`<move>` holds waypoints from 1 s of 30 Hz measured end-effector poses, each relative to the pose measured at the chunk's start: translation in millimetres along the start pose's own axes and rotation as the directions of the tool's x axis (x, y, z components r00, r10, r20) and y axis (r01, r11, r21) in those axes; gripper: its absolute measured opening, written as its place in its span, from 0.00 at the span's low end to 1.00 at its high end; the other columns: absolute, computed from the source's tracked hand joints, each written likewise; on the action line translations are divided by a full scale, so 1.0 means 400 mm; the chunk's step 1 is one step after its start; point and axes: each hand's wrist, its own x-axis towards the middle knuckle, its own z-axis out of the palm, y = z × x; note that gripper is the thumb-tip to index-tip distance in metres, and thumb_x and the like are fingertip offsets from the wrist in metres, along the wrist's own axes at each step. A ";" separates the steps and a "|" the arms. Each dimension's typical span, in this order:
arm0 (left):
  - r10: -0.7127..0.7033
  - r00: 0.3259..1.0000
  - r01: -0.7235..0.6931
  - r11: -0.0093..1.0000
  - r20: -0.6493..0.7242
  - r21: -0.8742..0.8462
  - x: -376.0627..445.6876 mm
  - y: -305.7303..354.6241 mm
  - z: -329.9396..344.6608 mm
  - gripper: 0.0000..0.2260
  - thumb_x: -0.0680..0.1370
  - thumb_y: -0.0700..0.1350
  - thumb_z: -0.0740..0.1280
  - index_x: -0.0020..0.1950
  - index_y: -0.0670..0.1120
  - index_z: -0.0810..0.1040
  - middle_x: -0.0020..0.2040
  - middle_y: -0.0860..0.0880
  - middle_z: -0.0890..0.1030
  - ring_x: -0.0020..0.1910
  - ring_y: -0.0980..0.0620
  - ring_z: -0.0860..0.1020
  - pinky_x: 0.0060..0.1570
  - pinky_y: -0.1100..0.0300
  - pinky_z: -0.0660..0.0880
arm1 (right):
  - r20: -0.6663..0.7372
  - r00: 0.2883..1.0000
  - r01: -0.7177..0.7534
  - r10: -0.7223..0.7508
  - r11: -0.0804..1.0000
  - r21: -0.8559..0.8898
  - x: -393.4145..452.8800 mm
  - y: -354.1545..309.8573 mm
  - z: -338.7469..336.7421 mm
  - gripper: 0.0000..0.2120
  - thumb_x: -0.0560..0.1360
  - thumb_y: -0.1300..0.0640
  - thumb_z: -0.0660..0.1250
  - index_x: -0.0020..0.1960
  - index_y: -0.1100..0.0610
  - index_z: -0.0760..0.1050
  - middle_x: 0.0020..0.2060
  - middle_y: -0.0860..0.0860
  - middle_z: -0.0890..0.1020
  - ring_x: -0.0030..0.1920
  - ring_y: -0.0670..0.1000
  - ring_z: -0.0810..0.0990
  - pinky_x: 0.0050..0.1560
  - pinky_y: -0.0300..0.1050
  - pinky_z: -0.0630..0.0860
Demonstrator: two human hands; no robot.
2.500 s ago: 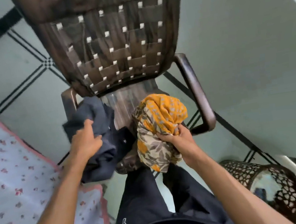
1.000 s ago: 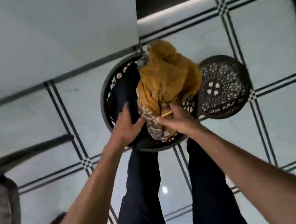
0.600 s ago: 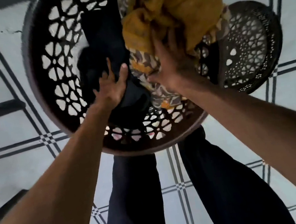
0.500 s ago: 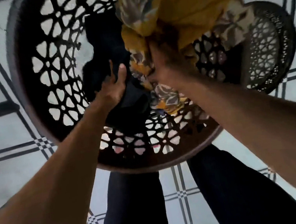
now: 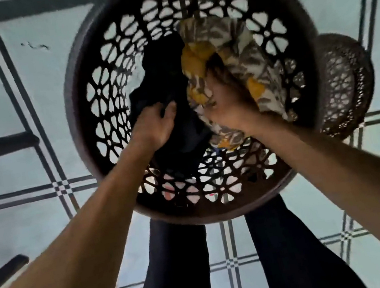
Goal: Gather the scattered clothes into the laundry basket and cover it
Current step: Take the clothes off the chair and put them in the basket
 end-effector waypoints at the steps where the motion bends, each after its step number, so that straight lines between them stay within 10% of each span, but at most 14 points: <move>1: 0.024 1.000 -0.024 1.000 -0.003 0.013 -0.026 -0.003 -0.018 0.19 0.84 0.55 0.59 0.68 0.45 0.78 0.65 0.40 0.81 0.66 0.41 0.78 0.64 0.53 0.72 | 0.023 0.999 0.037 -0.038 0.998 0.054 -0.050 -0.018 -0.028 0.33 0.77 0.54 0.69 0.79 0.56 0.62 0.78 0.58 0.64 0.77 0.58 0.65 0.73 0.43 0.64; 7: 0.078 0.993 -0.085 0.993 -0.088 -0.080 -0.137 0.007 -0.083 0.16 0.83 0.50 0.63 0.70 0.48 0.76 0.66 0.47 0.80 0.64 0.47 0.78 0.66 0.52 0.73 | -0.350 0.924 0.223 -0.153 0.960 0.171 -0.230 -0.062 -0.152 0.19 0.77 0.57 0.70 0.67 0.52 0.76 0.63 0.49 0.77 0.60 0.45 0.75 0.51 0.26 0.69; 10: 0.004 1.000 -0.006 0.998 -0.024 -0.062 -0.127 0.016 -0.062 0.20 0.82 0.52 0.63 0.73 0.49 0.72 0.68 0.44 0.78 0.67 0.44 0.77 0.67 0.51 0.73 | -0.428 0.903 0.087 -0.017 0.986 0.144 -0.146 0.009 -0.137 0.26 0.77 0.57 0.69 0.73 0.52 0.70 0.68 0.52 0.75 0.65 0.46 0.72 0.59 0.34 0.72; 12: -0.097 0.993 0.098 0.995 0.066 -0.015 -0.109 0.023 -0.036 0.24 0.82 0.54 0.63 0.77 0.50 0.68 0.70 0.42 0.76 0.68 0.40 0.75 0.67 0.51 0.72 | -0.349 0.935 -0.013 0.065 0.989 0.147 -0.073 0.060 -0.075 0.35 0.74 0.53 0.71 0.78 0.50 0.62 0.72 0.54 0.72 0.70 0.53 0.71 0.67 0.49 0.72; 17: -0.172 0.981 0.172 0.985 0.089 0.004 -0.098 0.035 0.008 0.23 0.82 0.55 0.62 0.76 0.50 0.69 0.70 0.41 0.77 0.68 0.38 0.75 0.65 0.52 0.71 | 0.235 0.969 -0.132 0.079 0.966 0.220 0.010 0.064 0.083 0.36 0.70 0.46 0.73 0.75 0.44 0.65 0.66 0.49 0.78 0.65 0.53 0.77 0.64 0.47 0.74; 20: -0.067 0.997 0.064 0.996 -0.036 -0.061 -0.122 0.041 -0.002 0.18 0.83 0.50 0.62 0.72 0.48 0.75 0.68 0.44 0.79 0.67 0.44 0.76 0.64 0.57 0.71 | -0.079 0.996 0.059 -0.036 0.949 0.309 0.007 0.047 0.056 0.30 0.73 0.49 0.69 0.75 0.47 0.67 0.63 0.46 0.79 0.61 0.50 0.80 0.55 0.45 0.79; 23: 0.039 0.984 -0.062 0.990 -0.172 -0.128 -0.159 0.057 -0.017 0.12 0.83 0.46 0.62 0.64 0.48 0.80 0.58 0.51 0.82 0.56 0.53 0.79 0.50 0.66 0.72 | -0.477 0.870 0.178 -0.123 0.981 0.072 -0.042 0.090 0.047 0.36 0.76 0.55 0.67 0.80 0.48 0.58 0.74 0.51 0.70 0.70 0.52 0.73 0.59 0.44 0.79; 27: 0.080 0.996 -0.085 0.971 -0.031 -0.222 -0.163 0.048 -0.024 0.07 0.82 0.45 0.63 0.54 0.55 0.79 0.52 0.50 0.84 0.54 0.48 0.83 0.56 0.58 0.78 | 0.192 0.980 -0.038 0.045 0.999 -0.039 -0.070 0.145 0.085 0.44 0.77 0.54 0.68 0.82 0.43 0.42 0.82 0.53 0.48 0.80 0.59 0.58 0.75 0.62 0.65; 30: 0.161 0.977 -0.184 0.968 -0.141 -0.171 -0.181 0.078 -0.024 0.09 0.82 0.42 0.62 0.53 0.54 0.80 0.47 0.53 0.84 0.49 0.47 0.84 0.57 0.48 0.80 | 0.089 0.996 -0.004 -0.002 0.998 0.068 -0.094 0.122 0.040 0.31 0.78 0.57 0.67 0.79 0.50 0.61 0.74 0.56 0.70 0.68 0.56 0.75 0.65 0.50 0.76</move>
